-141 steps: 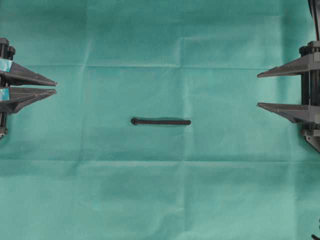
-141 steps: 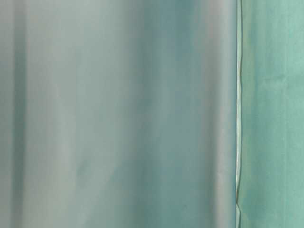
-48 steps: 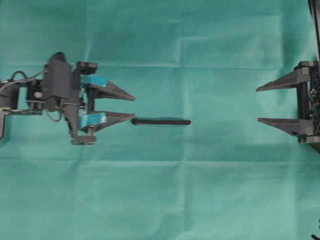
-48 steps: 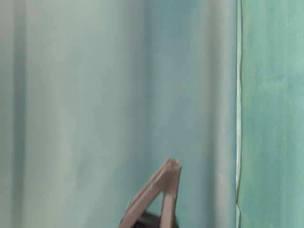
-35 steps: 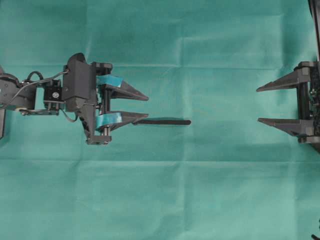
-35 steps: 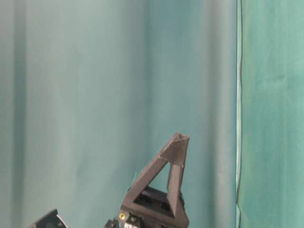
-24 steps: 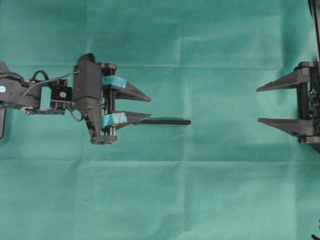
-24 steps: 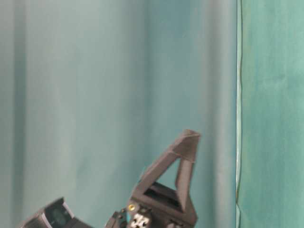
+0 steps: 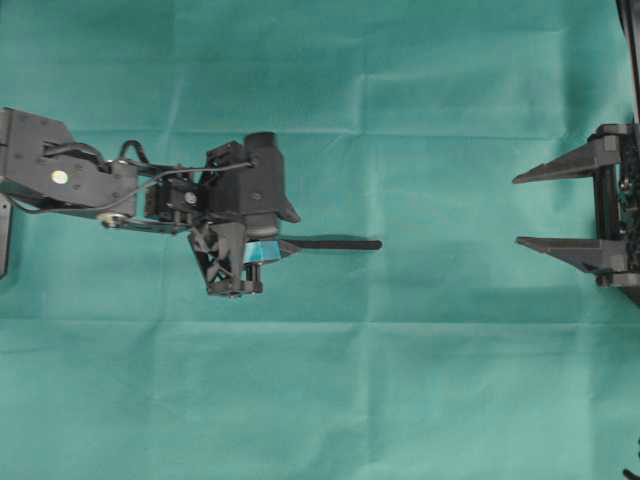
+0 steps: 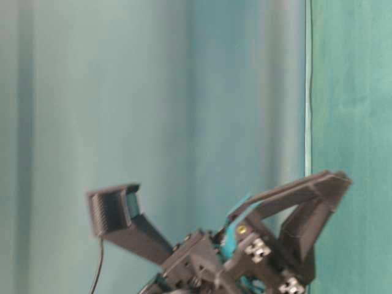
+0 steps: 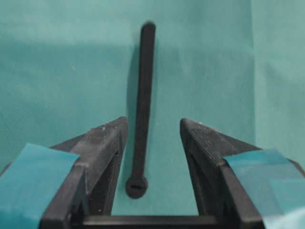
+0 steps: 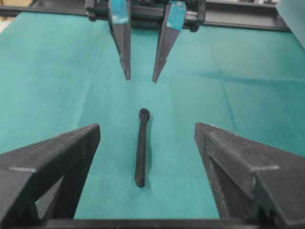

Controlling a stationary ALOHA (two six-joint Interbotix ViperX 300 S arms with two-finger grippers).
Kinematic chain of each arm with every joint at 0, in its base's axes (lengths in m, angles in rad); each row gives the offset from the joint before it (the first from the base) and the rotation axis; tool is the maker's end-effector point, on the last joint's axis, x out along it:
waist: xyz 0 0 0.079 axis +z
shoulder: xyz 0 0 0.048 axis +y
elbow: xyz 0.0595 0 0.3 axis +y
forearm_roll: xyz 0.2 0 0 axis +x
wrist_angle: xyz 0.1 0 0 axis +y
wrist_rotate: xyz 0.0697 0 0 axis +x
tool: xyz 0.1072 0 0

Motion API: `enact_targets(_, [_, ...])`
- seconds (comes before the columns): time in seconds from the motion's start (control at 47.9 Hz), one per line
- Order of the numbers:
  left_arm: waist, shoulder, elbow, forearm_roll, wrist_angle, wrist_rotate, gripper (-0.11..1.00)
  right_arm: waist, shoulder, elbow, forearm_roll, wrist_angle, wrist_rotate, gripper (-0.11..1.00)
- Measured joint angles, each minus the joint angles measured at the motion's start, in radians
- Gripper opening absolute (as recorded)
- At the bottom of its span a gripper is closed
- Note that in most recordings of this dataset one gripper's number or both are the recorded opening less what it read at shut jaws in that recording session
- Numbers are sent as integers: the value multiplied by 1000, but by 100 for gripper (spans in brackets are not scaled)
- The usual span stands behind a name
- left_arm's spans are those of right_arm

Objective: Peel off the Velcro with your right arm.
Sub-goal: 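Lower and close the left gripper on the strip's left end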

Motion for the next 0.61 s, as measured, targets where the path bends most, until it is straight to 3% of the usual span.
enact_targets(0.606, [-3,170,-80,0,-31,6,47,0,2,5,0,0,0,54])
